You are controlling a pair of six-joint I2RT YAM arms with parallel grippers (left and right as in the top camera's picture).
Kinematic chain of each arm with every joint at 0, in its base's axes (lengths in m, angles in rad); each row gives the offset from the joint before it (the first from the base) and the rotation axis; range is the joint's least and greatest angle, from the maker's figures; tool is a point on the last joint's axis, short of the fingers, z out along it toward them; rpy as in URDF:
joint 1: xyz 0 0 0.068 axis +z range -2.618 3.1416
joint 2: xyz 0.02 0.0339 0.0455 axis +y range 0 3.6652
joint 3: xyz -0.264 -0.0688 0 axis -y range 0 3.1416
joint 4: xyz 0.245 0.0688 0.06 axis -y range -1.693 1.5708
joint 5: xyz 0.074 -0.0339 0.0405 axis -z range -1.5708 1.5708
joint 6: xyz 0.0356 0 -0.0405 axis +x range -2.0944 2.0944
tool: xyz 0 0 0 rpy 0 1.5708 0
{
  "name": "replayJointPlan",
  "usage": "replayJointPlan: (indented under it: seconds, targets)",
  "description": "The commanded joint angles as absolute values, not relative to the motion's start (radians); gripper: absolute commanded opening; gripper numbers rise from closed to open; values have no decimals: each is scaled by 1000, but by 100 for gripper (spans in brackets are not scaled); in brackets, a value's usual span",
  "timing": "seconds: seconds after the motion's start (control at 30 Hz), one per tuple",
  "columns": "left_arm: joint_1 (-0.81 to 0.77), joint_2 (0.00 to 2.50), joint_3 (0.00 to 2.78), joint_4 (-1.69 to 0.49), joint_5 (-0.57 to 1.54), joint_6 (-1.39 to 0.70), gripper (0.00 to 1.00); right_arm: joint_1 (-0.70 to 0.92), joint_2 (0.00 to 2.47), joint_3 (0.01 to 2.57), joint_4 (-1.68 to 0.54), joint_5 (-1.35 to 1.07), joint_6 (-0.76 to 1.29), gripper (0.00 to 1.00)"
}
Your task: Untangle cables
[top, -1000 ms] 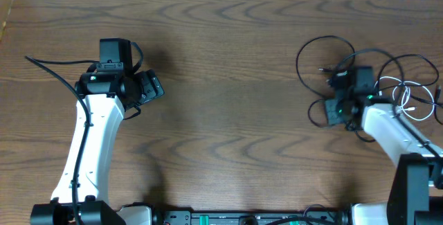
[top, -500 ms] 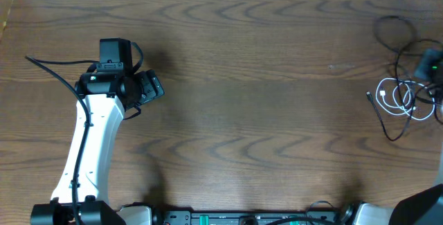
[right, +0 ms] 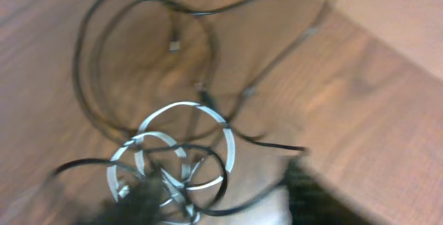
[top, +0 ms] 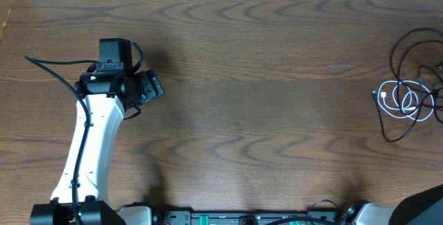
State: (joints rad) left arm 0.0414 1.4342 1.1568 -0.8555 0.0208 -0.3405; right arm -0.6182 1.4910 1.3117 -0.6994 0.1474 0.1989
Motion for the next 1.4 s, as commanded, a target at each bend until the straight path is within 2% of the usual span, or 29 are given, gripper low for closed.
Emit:
replayJointPlan:
  seconds: [0.0, 0.17, 0.43, 0.6, 0.67, 0.7, 0.83, 1.03, 1.23, 1.37]
  targets:
    - [43, 1431, 1163, -854, 19, -342, 92, -619, 1493, 1327, -686, -99, 128, 67]
    - [39, 1431, 1163, -826, 19, -311, 94, -590, 1493, 1327, -702, -361, 31, 64]
    - [-37, 1431, 1163, -754, 19, -228, 95, -427, 1493, 1327, -904, -377, -135, 74]
    - [-113, 1431, 1163, -731, 19, -185, 97, -279, 1493, 1327, -998, -363, -272, 84]
    - [-134, 1431, 1163, -754, 19, -184, 97, -234, 1493, 1327, -1018, -323, -255, 92]
    - [-142, 1431, 1163, -778, 19, -184, 97, -216, 1493, 1327, -1028, -309, -236, 99]
    - [-138, 1431, 1163, -937, 16, -189, 97, -174, 1493, 1326, -1088, -236, -139, 99]
    - [-125, 1430, 1162, -1153, 15, -215, 97, -159, 1460, 1303, -1136, -232, -127, 99]
    - [-125, 1398, 1132, -1180, 35, -206, 98, -159, 1290, 1131, -1002, -162, -48, 99]
    - [-125, 1361, 1115, -1142, 45, -187, 98, -160, 1147, 1016, -826, -98, 7, 99]
